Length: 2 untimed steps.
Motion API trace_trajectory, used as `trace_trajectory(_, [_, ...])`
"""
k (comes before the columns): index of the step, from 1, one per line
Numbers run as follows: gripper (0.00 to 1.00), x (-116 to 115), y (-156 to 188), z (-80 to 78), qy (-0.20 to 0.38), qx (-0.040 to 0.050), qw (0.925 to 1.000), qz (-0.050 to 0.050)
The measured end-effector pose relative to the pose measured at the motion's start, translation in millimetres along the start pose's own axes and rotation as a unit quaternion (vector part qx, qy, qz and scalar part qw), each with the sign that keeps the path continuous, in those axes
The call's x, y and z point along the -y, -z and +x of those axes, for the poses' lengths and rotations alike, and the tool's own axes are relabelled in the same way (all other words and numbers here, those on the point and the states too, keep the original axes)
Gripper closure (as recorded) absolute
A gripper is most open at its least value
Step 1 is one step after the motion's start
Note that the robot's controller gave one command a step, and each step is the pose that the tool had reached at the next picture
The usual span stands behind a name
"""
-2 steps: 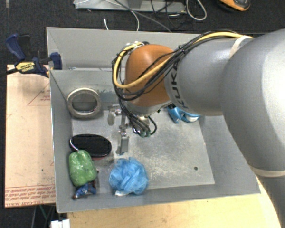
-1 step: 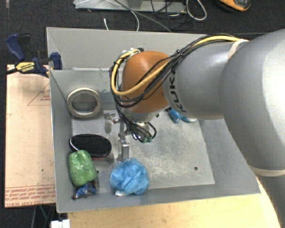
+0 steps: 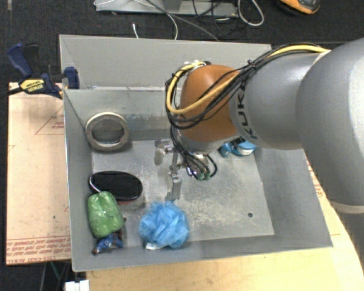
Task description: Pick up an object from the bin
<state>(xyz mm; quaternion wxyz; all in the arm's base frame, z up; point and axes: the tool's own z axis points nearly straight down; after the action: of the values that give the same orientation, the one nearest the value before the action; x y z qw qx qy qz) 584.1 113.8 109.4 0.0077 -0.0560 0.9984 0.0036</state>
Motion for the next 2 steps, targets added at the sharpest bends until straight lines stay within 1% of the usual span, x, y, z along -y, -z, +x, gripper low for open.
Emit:
trace_trajectory(1, [0.0,-55,-16,29.8,0.09,-0.0028,0.996,0.0])
trace_trajectory(2, [0.0,-45,-32,29.6,0.01,-0.0022,0.9999,0.001])
